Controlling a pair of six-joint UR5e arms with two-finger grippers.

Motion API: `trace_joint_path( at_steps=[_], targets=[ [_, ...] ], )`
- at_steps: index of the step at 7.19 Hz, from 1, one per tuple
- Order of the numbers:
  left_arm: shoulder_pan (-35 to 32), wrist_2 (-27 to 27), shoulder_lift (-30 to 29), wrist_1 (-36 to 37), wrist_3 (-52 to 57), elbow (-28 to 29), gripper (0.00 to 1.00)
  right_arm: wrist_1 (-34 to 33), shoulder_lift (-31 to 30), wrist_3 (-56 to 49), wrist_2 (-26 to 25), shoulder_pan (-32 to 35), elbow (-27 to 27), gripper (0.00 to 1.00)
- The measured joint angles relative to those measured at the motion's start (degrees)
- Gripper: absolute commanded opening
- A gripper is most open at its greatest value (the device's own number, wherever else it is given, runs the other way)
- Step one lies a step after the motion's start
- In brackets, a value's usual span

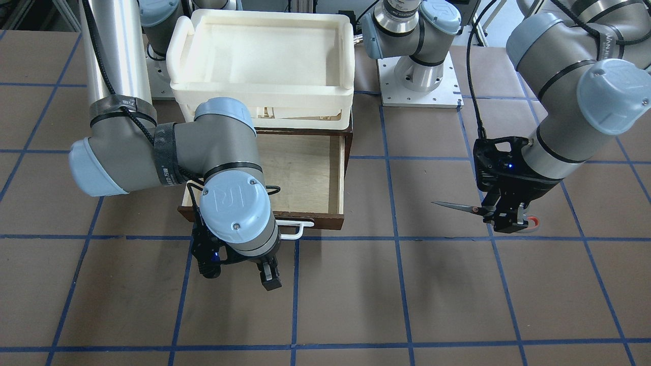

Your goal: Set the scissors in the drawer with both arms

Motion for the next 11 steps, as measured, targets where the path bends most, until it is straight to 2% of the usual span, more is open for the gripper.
trace_joint_path(
  at_steps=[4,6,8,11],
  targets=[
    [-2.9,-0.3,1.0,-3.7,-5.6,2.6,0.0,0.3,-1.0,-0.1,-0.7,-0.4,-0.1,1.0],
    [-4.7,-0.3,1.6,-5.5,-8.6,3.7,0.0,1.6,-5.2,-4.5,-2.7,-0.4,0.1,1.0],
    [-9.3,-0.1,2.6,-6.5,-15.7,3.8,0.0,3.5,-10.2,-18.2,-6.5,-1.0,0.7,1.0],
    [-20.5,0.1,2.5,-7.2,-29.8,3.9,0.0,4.7,-16.6,-42.0,-9.8,-5.5,2.5,1.0]
  ],
)
